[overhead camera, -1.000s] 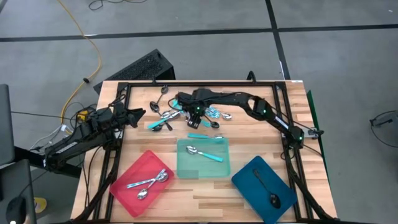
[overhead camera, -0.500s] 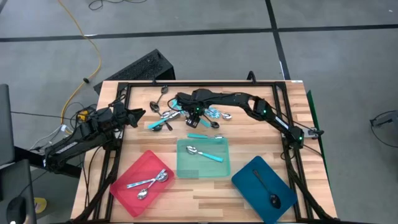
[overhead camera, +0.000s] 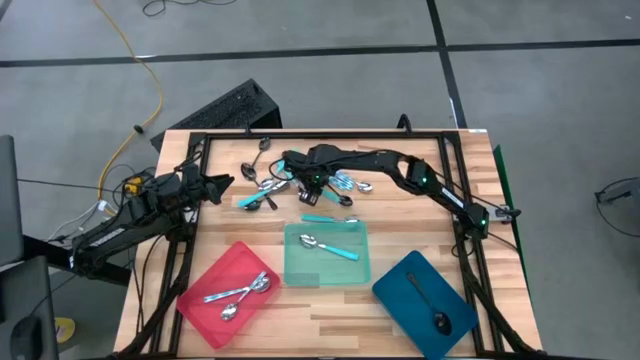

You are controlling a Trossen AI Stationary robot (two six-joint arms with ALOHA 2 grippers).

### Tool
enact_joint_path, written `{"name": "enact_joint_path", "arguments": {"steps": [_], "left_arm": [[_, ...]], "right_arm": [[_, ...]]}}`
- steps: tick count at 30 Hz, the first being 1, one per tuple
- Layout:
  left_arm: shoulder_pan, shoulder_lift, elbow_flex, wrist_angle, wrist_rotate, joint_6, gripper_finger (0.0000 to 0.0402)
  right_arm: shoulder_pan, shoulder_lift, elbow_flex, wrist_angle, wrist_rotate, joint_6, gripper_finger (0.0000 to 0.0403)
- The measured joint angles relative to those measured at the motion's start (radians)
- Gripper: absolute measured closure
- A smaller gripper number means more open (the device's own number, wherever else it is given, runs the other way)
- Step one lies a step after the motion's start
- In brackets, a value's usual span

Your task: Sort silverware by color (type)

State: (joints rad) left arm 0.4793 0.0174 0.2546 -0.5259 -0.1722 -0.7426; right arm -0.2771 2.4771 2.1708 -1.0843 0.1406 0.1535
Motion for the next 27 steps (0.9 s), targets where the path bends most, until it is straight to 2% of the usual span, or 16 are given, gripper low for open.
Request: {"name": "enact_joint_path", "arguments": {"steps": [5,7,27], "left_arm": [[0.0,0.0,0.0,0.0,0.0,-0.003,0.0235],[0.0,0.0,0.0,0.0,0.0,-0.003,0.0235],[0.0,0.0,0.0,0.0,-0.026,-0.006,0.0235]], "right_arm": [[0.0,0.0,0.0,0.005,-0.004,0.007,0.033],[0.0,0.0,0.0,0.004,-0.008,0.007,0.0347],[-0.001,-0.004,0.031,-0.049,-0.072,0.023,0.0347]]}}
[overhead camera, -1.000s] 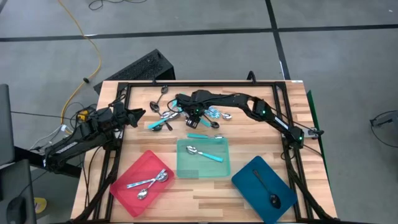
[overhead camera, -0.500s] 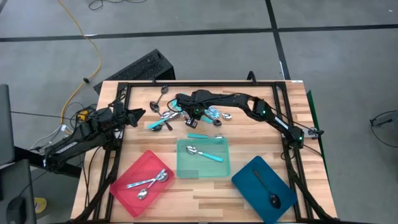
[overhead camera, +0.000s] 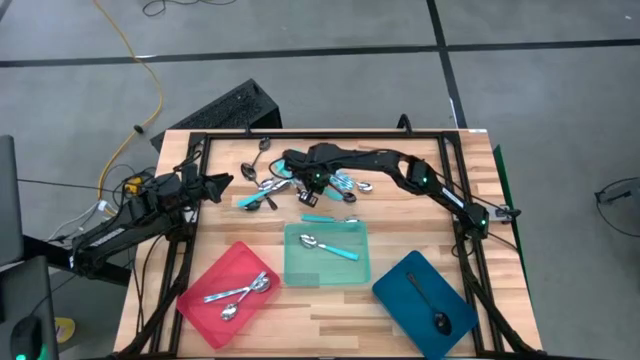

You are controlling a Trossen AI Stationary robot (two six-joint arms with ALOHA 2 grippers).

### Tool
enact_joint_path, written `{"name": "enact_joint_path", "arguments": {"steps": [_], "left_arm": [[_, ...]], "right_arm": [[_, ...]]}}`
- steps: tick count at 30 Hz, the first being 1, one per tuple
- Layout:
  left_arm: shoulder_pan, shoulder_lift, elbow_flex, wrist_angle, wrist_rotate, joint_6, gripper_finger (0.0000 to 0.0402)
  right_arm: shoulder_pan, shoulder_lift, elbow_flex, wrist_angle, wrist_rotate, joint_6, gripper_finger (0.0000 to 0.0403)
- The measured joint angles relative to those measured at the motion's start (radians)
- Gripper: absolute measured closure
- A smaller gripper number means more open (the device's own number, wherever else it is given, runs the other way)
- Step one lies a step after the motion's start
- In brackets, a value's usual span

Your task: Sort silverware by color (type)

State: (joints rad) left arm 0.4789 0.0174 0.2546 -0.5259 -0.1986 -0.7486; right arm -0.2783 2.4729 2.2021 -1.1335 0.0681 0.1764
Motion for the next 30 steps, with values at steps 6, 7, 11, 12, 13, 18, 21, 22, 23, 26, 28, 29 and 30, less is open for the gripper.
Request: {"name": "enact_joint_path", "arguments": {"steps": [6,7,11,12,13,18,21,22,23,26,28,29,30], "left_arm": [[0.0,0.0,0.0,0.0,0.0,0.002,0.0235],[0.0,0.0,0.0,0.0,0.0,0.002,0.0235],[0.0,0.0,0.0,0.0,0.0,0.002,0.0235],[0.0,0.0,0.0,0.0,0.0,0.002,0.0235],[0.0,0.0,0.0,-0.001,0.0,0.003,0.0235],[0.0,0.0,0.0,-0.018,0.0,0.003,0.0235],[0.0,0.0,0.0,-0.03,0.0,0.003,0.0235],[0.0,0.0,0.0,-0.034,0.0,0.003,0.0235],[0.0,0.0,0.0,-0.04,0.0,0.003,0.0235],[0.0,0.0,0.0,-0.048,0.0,0.003,0.0235],[0.0,0.0,0.0,-0.055,0.0,0.003,0.0235],[0.0,0.0,0.0,-0.06,0.002,0.003,0.0235],[0.0,0.0,0.0,-0.066,0.003,0.004,0.0235]], "right_arm": [[0.002,-0.001,0.097,-0.037,0.0,0.001,0.0347],[0.002,-0.001,0.117,-0.04,0.0,0.001,0.0347],[0.002,-0.017,0.145,-0.04,0.001,0.004,0.0347],[0.002,-0.026,0.142,-0.044,0.003,0.011,0.0347],[0.002,-0.034,0.142,-0.048,0.005,0.015,0.0347],[0.007,-0.08,0.143,-0.043,0.009,0.018,0.0347],[0.018,-0.099,0.143,-0.036,0.01,0.028,0.0347],[0.024,-0.101,0.144,-0.03,0.01,0.033,0.0347],[0.029,-0.101,0.152,-0.032,0.01,0.035,0.0347],[0.049,-0.111,0.146,-0.035,0.01,0.036,0.0347],[0.066,-0.116,0.147,-0.029,0.011,0.036,0.0347],[0.075,-0.118,0.148,-0.028,0.012,0.036,0.0347],[0.083,-0.118,0.148,-0.029,0.012,0.036,0.0347]]}}
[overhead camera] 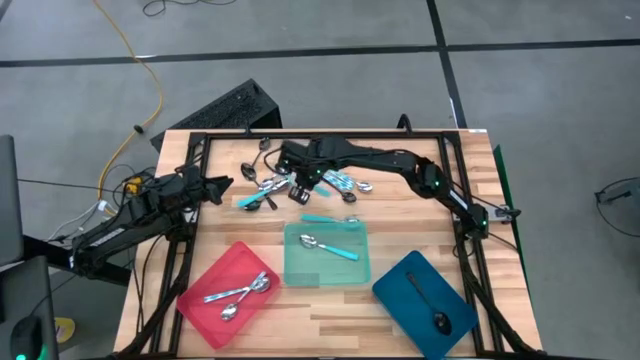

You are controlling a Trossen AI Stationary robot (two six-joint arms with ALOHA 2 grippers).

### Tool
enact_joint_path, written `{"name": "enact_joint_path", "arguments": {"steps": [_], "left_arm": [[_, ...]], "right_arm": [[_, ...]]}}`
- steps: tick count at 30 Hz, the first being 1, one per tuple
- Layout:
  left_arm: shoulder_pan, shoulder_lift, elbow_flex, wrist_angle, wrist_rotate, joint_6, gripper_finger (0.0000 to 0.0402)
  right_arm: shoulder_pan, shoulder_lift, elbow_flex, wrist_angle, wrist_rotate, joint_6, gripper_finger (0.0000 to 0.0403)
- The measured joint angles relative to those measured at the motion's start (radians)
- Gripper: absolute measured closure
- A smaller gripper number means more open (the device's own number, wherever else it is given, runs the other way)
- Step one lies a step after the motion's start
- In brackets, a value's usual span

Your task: Sort silverware by color (type)

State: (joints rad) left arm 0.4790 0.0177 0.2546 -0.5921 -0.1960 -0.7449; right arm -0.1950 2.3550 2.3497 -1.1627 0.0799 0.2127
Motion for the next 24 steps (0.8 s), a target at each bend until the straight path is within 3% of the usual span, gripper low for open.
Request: {"name": "enact_joint_path", "arguments": {"steps": [12,24], "left_arm": [[0.0,0.0,0.0,-0.004,0.035,0.056,0.0235],[0.0,0.0,0.0,-0.003,0.06,0.09,0.0235]], "right_arm": [[0.107,0.001,0.0,-0.001,0.004,0.078,0.0347],[0.218,-0.04,-0.001,0.018,0.086,0.183,0.0347]]}}
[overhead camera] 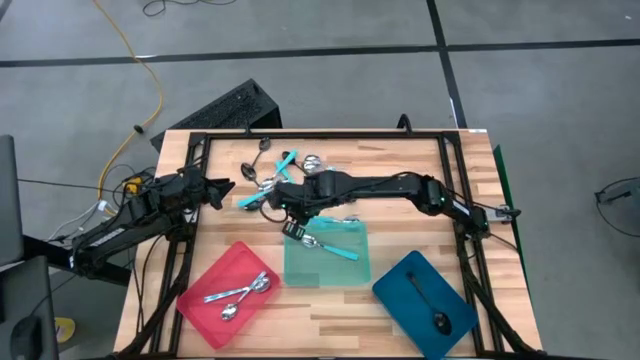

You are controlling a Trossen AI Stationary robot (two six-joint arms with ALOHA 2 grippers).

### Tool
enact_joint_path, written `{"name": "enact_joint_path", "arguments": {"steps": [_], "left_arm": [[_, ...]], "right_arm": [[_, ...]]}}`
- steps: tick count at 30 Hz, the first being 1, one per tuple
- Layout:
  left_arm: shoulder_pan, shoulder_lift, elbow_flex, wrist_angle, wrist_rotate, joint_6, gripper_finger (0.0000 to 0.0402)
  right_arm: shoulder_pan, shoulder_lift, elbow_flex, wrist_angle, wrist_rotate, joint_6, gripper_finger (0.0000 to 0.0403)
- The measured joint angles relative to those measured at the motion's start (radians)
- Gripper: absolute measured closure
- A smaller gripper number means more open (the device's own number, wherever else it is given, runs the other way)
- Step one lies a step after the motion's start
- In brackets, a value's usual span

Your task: Sort silverware by color (type)

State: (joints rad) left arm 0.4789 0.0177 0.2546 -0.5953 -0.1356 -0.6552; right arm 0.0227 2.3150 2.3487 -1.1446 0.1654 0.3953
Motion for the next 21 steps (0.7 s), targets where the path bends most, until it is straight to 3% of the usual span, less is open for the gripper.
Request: {"name": "enact_joint_path", "arguments": {"steps": [21], "left_arm": [[0.0,0.0,0.0,-0.029,-0.01,-0.047,0.0235]], "right_arm": [[0.214,-0.022,0.001,-0.112,0.092,0.109,0.0341]]}}
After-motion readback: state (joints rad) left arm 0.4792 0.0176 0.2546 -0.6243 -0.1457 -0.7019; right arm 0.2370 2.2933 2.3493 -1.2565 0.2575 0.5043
